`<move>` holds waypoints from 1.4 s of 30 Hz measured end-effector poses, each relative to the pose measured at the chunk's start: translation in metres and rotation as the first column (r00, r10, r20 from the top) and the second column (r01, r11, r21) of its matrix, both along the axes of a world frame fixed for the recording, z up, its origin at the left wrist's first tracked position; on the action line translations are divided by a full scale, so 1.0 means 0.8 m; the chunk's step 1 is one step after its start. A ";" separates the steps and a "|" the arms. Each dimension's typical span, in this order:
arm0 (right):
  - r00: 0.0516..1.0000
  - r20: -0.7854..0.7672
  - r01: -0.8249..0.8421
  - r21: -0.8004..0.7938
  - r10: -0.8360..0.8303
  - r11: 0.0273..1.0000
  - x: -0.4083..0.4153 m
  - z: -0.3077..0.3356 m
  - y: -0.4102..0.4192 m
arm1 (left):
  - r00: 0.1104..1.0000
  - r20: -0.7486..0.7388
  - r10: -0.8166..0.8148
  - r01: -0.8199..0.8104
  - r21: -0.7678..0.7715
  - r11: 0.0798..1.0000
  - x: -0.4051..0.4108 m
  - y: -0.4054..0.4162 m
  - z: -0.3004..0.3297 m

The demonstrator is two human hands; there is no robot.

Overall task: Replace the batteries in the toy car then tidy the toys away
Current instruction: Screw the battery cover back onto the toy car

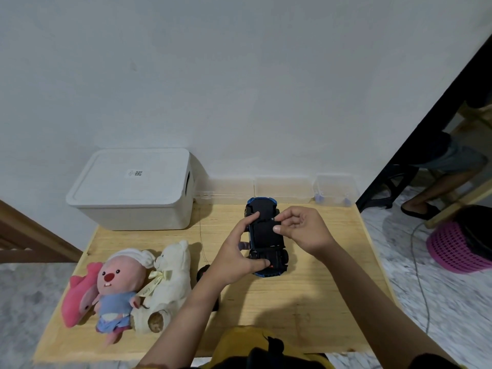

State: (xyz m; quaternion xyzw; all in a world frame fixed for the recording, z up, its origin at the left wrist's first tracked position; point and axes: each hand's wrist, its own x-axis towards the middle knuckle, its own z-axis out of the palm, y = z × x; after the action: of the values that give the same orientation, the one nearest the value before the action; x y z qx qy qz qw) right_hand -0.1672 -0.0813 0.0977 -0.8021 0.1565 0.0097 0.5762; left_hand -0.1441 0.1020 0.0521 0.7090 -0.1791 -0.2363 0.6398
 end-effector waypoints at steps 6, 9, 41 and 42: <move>1.000 0.004 -0.011 0.017 0.011 1.000 -0.001 -0.003 0.004 | 1.000 0.008 0.022 -0.022 -0.005 1.000 -0.004 0.005 -0.003; 1.000 0.005 -0.014 0.019 0.014 1.000 -0.002 -0.005 0.006 | 1.000 0.006 0.027 -0.027 -0.005 1.000 -0.004 0.007 -0.005; 0.979 0.104 0.184 -0.098 -0.174 0.978 -0.012 -0.023 0.036 | 0.969 0.009 0.248 -0.246 -0.083 0.966 0.002 -0.003 -0.008; 0.978 0.111 0.187 -0.094 -0.176 0.978 -0.012 -0.024 0.036 | 0.968 0.010 0.252 -0.251 -0.085 0.964 0.002 -0.003 -0.009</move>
State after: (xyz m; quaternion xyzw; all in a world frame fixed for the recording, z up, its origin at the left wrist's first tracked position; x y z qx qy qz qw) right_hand -0.1766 -0.0526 0.0787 -0.8128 0.1998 -0.0924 0.5394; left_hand -0.1426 0.0998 0.0452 0.7011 -0.1039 -0.1381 0.6918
